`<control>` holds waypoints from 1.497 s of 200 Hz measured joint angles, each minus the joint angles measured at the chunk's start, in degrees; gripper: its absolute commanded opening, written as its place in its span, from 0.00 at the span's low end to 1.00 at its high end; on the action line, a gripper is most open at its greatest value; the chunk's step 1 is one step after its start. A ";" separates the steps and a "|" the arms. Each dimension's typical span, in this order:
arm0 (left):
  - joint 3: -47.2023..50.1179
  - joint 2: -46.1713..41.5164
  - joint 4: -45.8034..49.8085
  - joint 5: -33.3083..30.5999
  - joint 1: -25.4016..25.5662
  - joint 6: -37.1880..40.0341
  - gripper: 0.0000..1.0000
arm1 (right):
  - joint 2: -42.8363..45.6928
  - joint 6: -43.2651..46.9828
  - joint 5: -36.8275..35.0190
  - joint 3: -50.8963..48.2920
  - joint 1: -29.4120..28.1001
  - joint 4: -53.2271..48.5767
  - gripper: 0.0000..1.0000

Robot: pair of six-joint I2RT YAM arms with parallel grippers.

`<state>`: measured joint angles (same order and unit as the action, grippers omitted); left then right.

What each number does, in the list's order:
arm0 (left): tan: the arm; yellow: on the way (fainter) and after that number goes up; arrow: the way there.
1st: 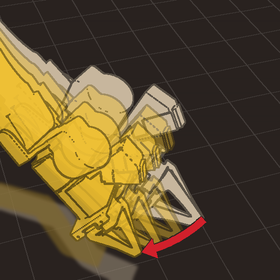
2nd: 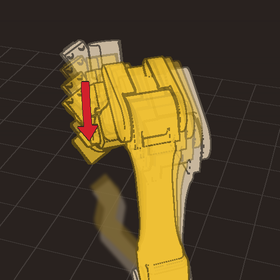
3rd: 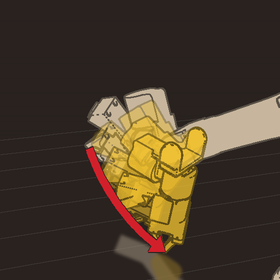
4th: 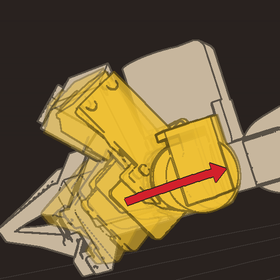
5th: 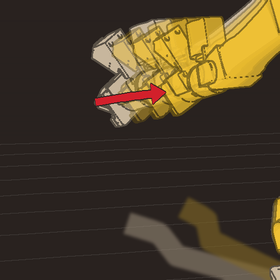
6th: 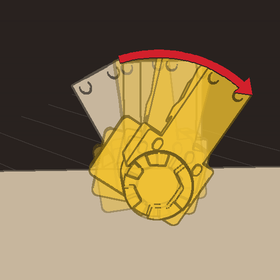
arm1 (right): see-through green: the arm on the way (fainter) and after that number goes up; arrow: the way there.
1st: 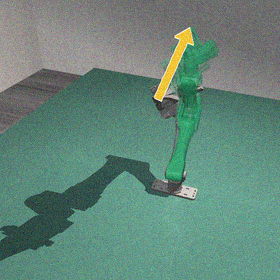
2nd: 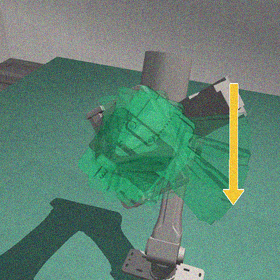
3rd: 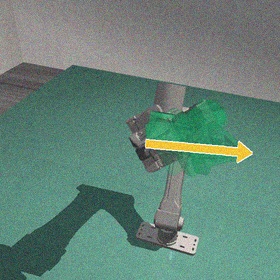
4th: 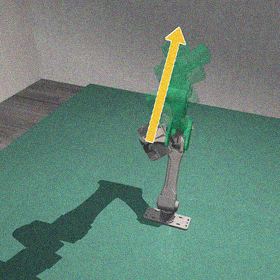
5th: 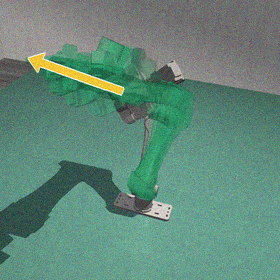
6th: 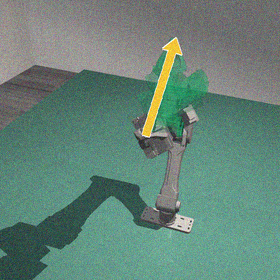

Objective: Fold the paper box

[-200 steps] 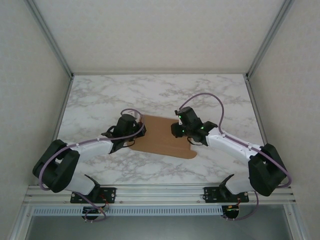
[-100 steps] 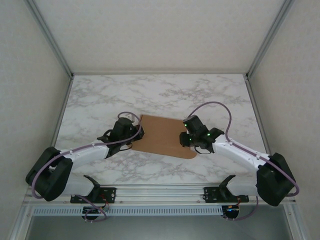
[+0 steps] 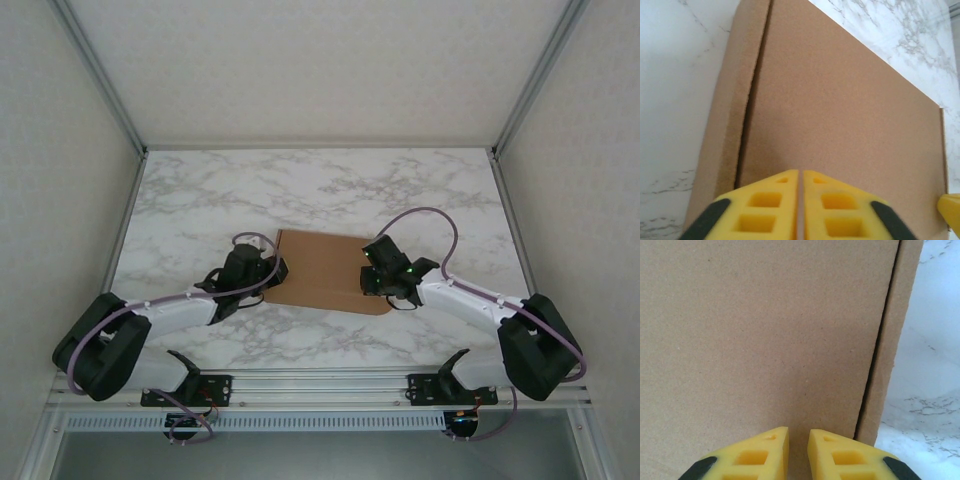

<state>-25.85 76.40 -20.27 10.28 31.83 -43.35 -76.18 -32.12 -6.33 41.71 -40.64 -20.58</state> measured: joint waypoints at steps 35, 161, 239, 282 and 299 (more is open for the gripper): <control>-4.83 -5.57 9.20 -2.67 -0.04 2.91 0.44 | 5.90 1.70 1.36 -0.04 1.20 -3.32 0.31; -15.72 7.67 12.37 -0.59 -10.75 6.05 0.52 | 1.01 0.07 14.38 -0.81 17.49 2.16 0.74; -13.79 14.95 7.06 5.42 -10.95 4.07 0.49 | -7.58 -1.88 23.12 -3.06 20.55 13.31 0.99; -10.73 15.28 0.76 7.13 -10.93 1.92 0.47 | -8.66 -4.63 29.11 -6.60 23.37 20.96 0.99; -10.36 15.67 -0.59 7.54 -10.88 1.66 0.47 | -9.18 -5.42 30.42 -6.51 24.13 21.27 0.99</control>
<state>-36.21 92.07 -20.86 17.82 20.95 -41.69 -85.36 -37.54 24.10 35.20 -16.51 0.69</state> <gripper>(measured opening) 0.472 0.987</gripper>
